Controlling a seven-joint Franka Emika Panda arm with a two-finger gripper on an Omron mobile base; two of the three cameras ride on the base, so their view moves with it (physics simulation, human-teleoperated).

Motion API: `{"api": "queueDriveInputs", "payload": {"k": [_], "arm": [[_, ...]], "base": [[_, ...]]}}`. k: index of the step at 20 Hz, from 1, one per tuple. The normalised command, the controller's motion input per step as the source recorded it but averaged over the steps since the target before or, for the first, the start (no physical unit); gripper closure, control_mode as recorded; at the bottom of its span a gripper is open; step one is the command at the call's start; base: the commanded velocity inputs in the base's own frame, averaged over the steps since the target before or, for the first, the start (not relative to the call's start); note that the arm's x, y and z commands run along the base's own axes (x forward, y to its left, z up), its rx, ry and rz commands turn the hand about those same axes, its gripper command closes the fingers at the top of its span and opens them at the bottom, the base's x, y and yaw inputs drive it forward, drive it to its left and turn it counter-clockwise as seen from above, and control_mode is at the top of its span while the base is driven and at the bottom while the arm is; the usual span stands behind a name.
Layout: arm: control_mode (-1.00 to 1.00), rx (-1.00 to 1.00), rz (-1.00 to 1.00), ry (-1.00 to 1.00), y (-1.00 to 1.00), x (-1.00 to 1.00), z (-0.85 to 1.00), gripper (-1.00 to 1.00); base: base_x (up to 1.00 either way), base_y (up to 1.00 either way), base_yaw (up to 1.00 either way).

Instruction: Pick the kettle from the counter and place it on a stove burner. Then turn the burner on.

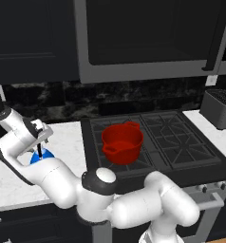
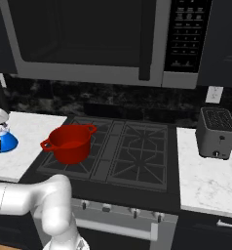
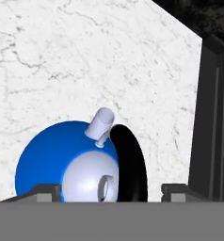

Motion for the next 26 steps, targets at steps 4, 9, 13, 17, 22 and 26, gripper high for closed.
{"api": "queueDriveInputs", "payload": {"k": [4,9,13,17,22,26], "arm": [[-1.00,0.00,0.00,0.00,0.00,0.00,-0.08,1.00],[-1.00,0.00,0.00,-0.07,-0.05,-0.13,-0.14,1.00],[-1.00,0.00,0.00,-0.62,-0.27,-0.77,0.48,1.00],[-1.00,-0.02,0.00,-0.89,-0.30,-1.00,0.83,1.00],[-1.00,-0.03,0.00,-0.89,-0.61,-1.00,0.82,1.00],[-1.00,0.02,-0.03,-0.69,-1.00,-0.73,0.75,1.00]], "base": [[0.00,0.00,0.00],[0.00,0.00,0.00],[0.00,0.00,0.00],[0.00,0.00,0.00],[0.00,0.00,0.00],[0.00,0.00,0.00]]}}
